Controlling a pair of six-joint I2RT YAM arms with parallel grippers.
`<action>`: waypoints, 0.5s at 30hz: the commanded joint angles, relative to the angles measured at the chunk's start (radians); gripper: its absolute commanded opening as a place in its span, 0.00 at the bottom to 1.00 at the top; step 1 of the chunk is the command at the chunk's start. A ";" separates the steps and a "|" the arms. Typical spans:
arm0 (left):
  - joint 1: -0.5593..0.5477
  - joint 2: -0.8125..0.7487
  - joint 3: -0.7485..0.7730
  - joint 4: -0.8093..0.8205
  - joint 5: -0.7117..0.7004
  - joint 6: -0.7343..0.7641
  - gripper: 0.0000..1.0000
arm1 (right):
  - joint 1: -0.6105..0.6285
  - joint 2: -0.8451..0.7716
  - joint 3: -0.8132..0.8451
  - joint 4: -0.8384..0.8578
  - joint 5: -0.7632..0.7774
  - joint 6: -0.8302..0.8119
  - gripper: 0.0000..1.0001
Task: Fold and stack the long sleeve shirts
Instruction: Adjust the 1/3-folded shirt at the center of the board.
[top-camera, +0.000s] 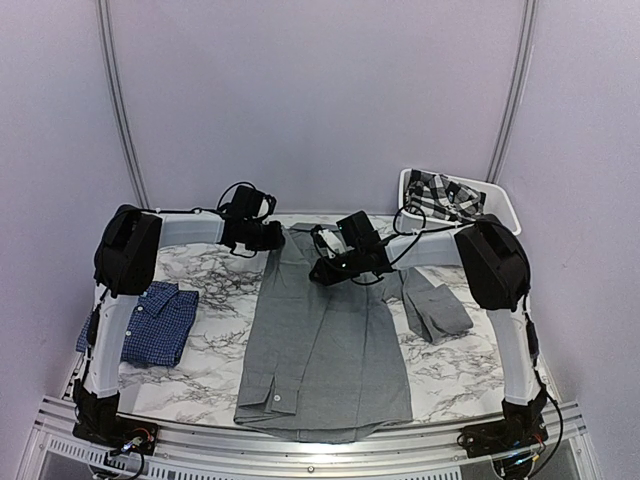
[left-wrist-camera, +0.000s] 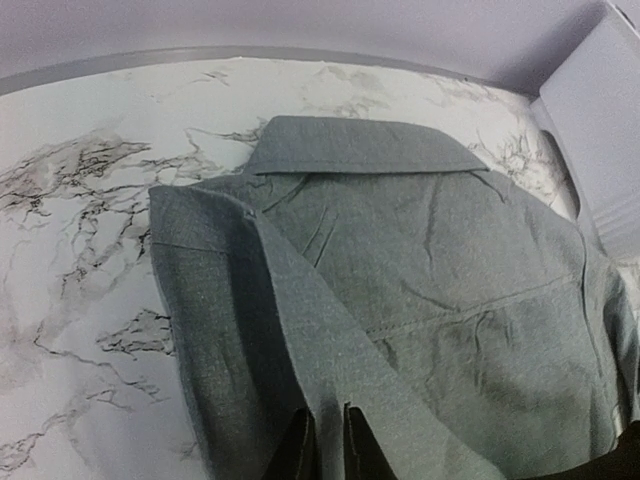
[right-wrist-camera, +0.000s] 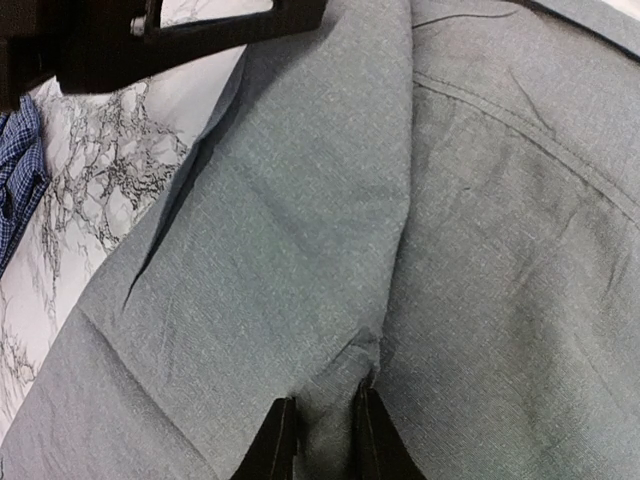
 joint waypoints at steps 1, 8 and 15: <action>0.002 0.029 0.052 -0.001 0.044 -0.009 0.05 | 0.010 -0.023 0.018 0.003 0.008 0.002 0.14; 0.004 0.038 0.076 0.044 0.062 -0.010 0.00 | 0.010 -0.047 -0.014 0.007 0.061 0.015 0.01; 0.011 0.070 0.093 0.094 0.067 -0.020 0.00 | -0.013 -0.060 -0.042 0.013 0.137 0.077 0.00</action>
